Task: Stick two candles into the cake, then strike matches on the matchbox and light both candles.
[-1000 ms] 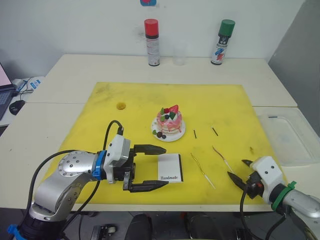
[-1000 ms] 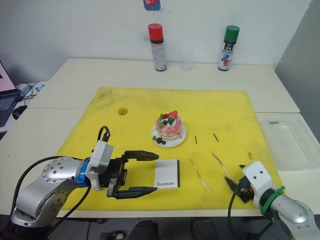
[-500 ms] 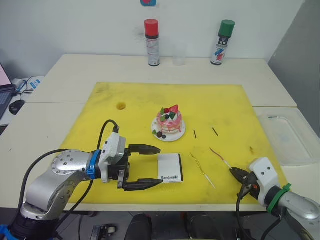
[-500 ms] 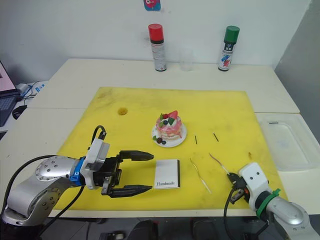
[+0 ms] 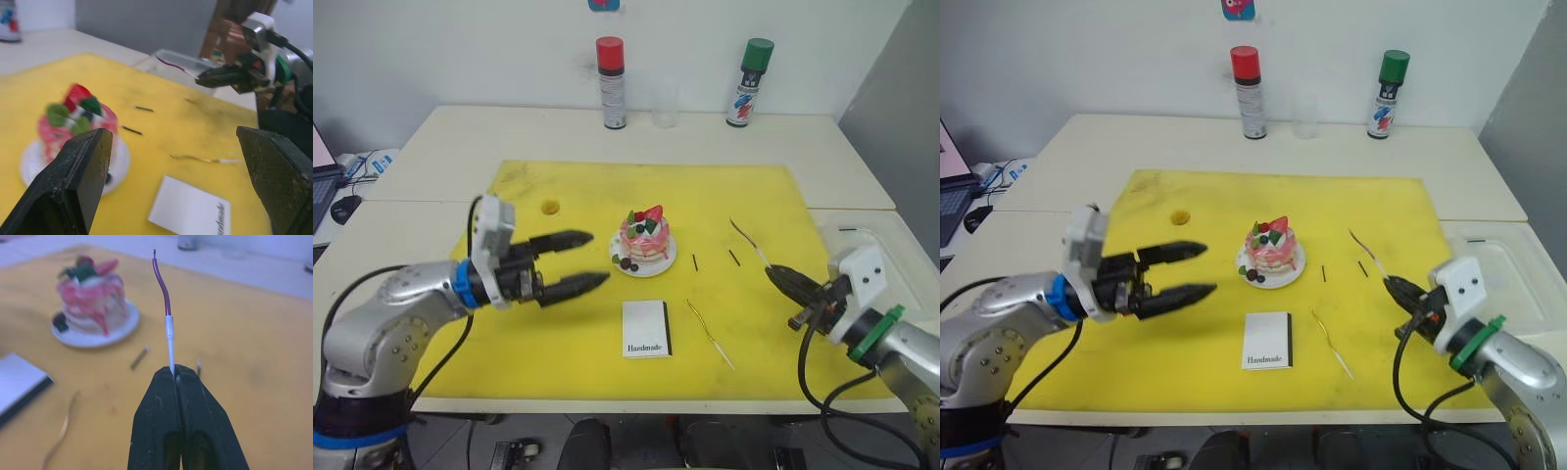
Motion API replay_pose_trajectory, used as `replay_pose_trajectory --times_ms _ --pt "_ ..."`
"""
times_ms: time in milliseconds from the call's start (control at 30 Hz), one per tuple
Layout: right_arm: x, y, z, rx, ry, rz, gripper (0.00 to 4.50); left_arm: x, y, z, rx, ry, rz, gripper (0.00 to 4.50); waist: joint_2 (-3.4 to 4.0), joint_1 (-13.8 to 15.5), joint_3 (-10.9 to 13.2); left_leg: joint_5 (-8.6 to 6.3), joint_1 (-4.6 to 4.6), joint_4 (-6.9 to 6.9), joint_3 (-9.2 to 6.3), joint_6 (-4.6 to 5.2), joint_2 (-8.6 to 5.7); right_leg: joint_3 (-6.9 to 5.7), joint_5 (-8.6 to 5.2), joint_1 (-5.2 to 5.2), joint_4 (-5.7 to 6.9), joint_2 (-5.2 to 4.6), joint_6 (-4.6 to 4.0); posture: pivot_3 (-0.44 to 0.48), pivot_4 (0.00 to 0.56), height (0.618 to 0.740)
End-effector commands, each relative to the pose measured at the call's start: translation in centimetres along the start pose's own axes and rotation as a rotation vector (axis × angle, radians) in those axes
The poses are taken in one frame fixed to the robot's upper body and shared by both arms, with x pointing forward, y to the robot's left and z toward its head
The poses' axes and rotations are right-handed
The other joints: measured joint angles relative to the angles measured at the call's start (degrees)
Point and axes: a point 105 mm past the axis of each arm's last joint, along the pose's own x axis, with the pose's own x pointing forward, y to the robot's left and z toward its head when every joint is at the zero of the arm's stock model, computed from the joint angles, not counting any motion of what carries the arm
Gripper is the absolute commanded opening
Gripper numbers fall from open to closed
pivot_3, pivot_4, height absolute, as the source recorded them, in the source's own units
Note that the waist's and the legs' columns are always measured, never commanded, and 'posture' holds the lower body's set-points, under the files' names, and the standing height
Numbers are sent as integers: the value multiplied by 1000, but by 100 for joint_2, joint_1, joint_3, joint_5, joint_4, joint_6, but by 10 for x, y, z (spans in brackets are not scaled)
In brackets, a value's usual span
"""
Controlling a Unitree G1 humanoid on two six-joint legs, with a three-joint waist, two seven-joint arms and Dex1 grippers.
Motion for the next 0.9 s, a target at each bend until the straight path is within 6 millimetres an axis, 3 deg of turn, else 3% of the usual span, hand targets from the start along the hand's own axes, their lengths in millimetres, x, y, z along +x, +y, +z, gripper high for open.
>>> replay_pose_trajectory --times_ms 33,100,200,433,667,900 --pt "21 21 29 68 -103 157 25 12 12 27 -66 -81 45 4500 -2 0 1 0 -3 1 -2 0 0 -2 4 -1 -1 0 -6 0 150 724" --pt "29 23 39 102 -134 192 25 19 15 36 -96 -110 40 4500 -2 2 1 0 -8 1 -10 0 -1 -8 7 -2 -1 0 -12 0 150 724" --pt "42 27 53 147 -174 248 25 31 5 52 -170 -185 -74 4500 -2 3 1 0 -17 -1 -17 0 -2 -20 7 -5 -2 -3 -15 0 150 724" --pt "59 31 78 266 -258 325 25 52 -7 51 -338 -216 -193 4500 1 13 0 7 -93 1 -76 -13 -2 -114 6 -61 5 -33 -31 0 150 724" --pt "62 39 92 364 -288 412 25 68 -1 47 -435 -253 -194 4500 1 16 1 16 -95 5 -95 -27 -10 -136 2 -65 33 -39 -43 0 150 724" --pt "59 50 97 386 -282 469 25 80 -13 54 -470 -276 -289 4500 1 11 1 26 -94 7 -109 -33 -16 -144 1 -65 51 -38 -45 0 150 724"
